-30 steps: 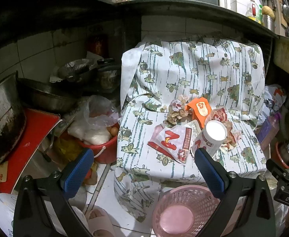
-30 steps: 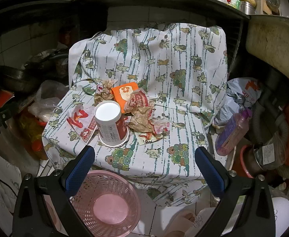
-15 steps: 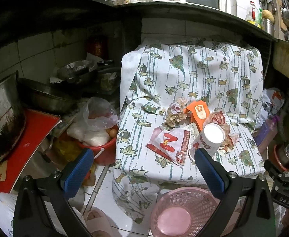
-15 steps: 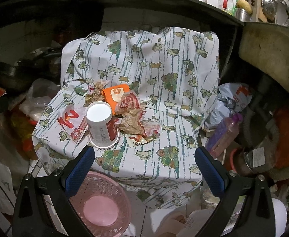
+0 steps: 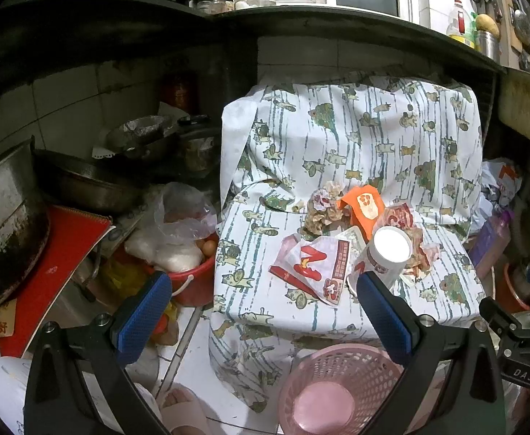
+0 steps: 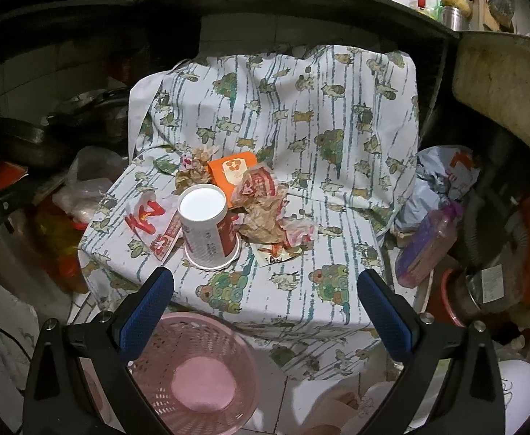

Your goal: Collect trash

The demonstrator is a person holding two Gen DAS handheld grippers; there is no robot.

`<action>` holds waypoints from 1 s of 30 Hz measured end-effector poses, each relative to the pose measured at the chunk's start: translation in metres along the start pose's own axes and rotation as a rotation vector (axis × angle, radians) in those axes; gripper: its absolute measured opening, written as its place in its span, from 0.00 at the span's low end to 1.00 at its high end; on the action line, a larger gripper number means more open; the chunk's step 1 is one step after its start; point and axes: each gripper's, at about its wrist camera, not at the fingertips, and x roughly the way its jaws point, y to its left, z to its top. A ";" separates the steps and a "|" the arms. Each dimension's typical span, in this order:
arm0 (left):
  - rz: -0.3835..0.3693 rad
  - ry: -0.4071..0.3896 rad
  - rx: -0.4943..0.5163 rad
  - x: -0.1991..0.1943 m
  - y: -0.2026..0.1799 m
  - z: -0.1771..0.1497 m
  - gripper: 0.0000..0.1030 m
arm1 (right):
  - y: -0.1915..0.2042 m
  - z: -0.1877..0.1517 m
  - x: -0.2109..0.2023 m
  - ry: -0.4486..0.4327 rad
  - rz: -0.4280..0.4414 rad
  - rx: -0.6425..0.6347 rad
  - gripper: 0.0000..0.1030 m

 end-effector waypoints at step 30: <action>-0.052 0.024 -0.021 0.011 -0.008 0.069 1.00 | -0.007 0.060 0.048 0.193 0.312 -0.001 0.66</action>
